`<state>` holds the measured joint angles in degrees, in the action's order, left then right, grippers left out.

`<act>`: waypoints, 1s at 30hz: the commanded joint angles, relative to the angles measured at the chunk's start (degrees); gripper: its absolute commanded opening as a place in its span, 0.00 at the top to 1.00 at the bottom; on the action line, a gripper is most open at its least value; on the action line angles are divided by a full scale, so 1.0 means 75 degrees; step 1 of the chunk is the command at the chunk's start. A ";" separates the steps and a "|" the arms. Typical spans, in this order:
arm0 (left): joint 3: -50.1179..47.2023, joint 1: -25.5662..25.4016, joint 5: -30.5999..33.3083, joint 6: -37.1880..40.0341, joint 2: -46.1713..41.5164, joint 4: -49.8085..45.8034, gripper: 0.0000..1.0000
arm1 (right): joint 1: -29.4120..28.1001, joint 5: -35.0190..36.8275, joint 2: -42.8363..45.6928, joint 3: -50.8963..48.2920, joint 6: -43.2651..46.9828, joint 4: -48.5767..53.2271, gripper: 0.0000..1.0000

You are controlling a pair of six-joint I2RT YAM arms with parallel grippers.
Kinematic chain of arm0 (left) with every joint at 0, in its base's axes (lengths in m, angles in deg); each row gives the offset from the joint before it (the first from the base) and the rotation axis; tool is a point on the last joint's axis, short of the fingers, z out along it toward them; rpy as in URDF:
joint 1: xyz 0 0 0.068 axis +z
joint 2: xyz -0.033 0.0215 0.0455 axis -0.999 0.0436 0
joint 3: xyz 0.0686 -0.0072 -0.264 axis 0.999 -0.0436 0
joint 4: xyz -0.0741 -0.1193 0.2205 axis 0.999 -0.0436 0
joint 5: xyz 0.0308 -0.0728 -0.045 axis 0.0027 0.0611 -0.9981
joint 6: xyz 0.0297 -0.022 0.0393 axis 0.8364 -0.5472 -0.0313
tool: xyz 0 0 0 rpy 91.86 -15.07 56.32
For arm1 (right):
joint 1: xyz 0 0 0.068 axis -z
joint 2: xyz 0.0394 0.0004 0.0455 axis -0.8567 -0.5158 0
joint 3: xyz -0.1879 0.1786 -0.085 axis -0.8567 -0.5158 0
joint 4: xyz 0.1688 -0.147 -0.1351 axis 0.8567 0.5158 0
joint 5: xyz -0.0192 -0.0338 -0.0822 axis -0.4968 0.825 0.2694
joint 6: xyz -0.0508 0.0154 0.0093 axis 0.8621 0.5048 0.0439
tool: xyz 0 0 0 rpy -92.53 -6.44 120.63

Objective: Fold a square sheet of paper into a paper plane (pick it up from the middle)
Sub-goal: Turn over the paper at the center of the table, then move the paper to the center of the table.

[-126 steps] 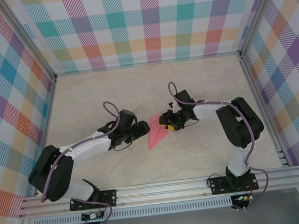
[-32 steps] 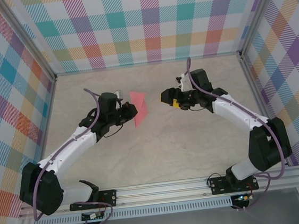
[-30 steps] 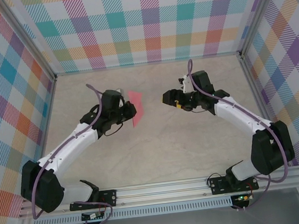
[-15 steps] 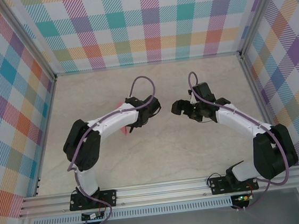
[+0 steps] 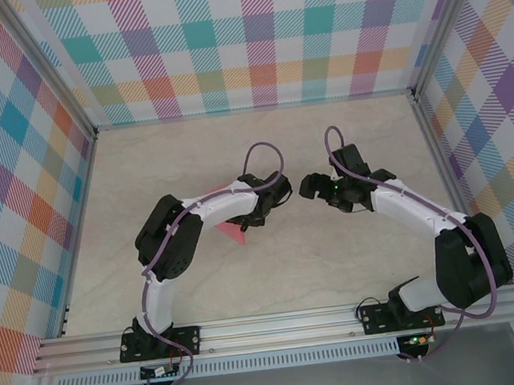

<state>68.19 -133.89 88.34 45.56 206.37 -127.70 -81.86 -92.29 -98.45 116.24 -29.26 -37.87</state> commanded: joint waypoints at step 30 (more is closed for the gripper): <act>-0.5487 0.4732 -0.3708 -0.1120 -0.6211 0.3020 0.07 | -0.3554 -0.0924 -0.5238 0.4446 -0.0126 -0.0543 0.57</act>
<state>27.82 -99.40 62.81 38.10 160.07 -107.15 -108.35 -101.12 -135.51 146.65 -29.98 -45.81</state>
